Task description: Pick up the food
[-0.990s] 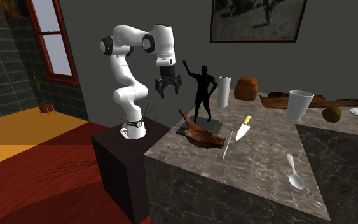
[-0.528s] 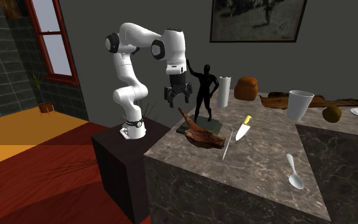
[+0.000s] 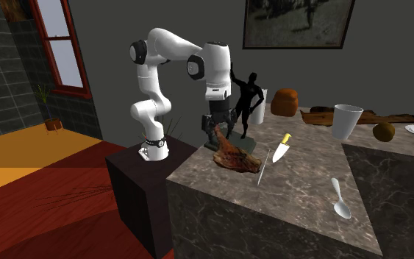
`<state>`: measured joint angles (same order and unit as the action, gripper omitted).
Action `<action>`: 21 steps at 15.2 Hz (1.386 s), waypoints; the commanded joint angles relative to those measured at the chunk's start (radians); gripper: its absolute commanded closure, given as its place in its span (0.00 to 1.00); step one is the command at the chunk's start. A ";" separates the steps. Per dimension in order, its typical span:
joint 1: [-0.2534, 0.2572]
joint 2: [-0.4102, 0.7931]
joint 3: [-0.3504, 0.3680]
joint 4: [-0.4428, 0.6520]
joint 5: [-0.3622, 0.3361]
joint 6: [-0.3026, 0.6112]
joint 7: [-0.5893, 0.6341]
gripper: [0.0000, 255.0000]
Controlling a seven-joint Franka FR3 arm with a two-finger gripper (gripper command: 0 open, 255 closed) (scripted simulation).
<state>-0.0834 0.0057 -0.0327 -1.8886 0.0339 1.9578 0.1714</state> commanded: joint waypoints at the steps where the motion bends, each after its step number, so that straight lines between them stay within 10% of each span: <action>1: -0.001 0.042 -0.001 0.029 0.000 0.013 0.005 0.00; 9: -0.001 0.060 -0.001 -0.038 0.002 0.098 0.002 0.00; 10: 0.000 0.061 0.000 -0.039 0.002 0.099 0.003 1.00; 21: -0.002 0.054 0.000 -0.019 0.001 0.072 0.003 1.00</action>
<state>-0.0841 0.0602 -0.0320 -1.9107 0.0372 2.0417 0.1728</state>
